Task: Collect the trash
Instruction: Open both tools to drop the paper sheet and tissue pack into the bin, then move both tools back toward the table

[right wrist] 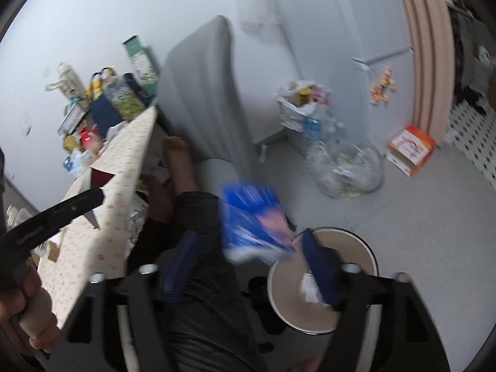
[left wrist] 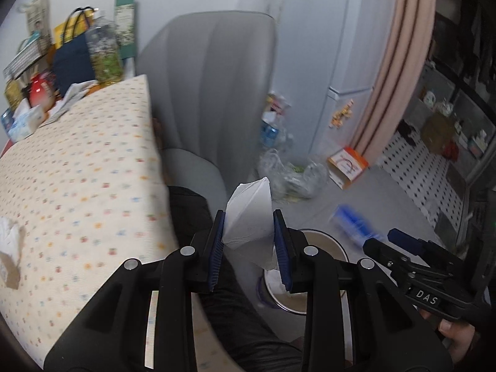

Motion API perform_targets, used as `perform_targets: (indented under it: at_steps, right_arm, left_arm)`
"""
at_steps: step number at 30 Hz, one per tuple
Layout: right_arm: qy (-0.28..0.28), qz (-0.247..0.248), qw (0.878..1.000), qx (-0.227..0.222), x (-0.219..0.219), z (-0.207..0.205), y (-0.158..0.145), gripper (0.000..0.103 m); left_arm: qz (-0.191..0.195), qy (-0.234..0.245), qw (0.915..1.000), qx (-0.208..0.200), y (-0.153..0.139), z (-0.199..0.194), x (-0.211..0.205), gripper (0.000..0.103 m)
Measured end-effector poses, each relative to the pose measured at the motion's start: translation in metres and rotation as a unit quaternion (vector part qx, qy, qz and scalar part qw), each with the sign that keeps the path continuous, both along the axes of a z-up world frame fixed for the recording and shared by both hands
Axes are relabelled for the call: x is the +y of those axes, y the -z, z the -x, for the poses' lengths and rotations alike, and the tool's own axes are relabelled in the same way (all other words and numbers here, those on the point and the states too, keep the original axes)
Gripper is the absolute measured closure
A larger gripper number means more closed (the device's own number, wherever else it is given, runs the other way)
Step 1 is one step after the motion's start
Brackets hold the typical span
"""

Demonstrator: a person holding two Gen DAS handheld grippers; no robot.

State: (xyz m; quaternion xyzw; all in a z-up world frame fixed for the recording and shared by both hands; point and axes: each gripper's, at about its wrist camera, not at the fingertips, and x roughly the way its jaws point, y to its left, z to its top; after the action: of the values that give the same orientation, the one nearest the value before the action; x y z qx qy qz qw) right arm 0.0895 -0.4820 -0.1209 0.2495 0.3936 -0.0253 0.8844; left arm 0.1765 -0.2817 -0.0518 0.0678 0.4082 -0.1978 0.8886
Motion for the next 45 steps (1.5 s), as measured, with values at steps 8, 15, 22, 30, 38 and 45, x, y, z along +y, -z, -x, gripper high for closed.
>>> perform_targets:
  at_steps: [8, 15, 22, 30, 38, 45]
  right_arm:
    - [0.052, -0.014, 0.998, 0.015, -0.055, 0.027, 0.025, 0.030]
    - [0.095, -0.009, 0.995, 0.017, -0.095, 0.052, 0.029, 0.029]
    - [0.113, -0.012, 0.993, 0.014, -0.107, 0.060, 0.030, 0.029]
    - [0.088, 0.003, 0.996, 0.001, -0.085, 0.052, 0.014, 0.018]
    - [0.050, 0.023, 0.998, -0.016, -0.043, 0.035, -0.014, 0.010]
    - [0.006, 0.042, 0.999, -0.029, 0.008, 0.019, -0.041, 0.008]
  left_arm:
    - [-0.020, 0.039, 0.9987, 0.025, 0.024, -0.002, -0.049, 0.073]
    - [-0.016, 0.085, 0.9952, 0.046, 0.038, 0.010, -0.094, 0.059]
    - [-0.022, 0.106, 0.9935, 0.036, 0.036, 0.021, -0.105, 0.009]
    - [-0.006, 0.057, 0.9978, 0.032, 0.018, 0.010, -0.064, 0.006]
    - [0.025, -0.009, 0.9995, 0.015, -0.005, 0.002, 0.008, 0.006]
    - [0.053, -0.056, 0.9970, 0.005, -0.019, 0.004, 0.067, 0.006]
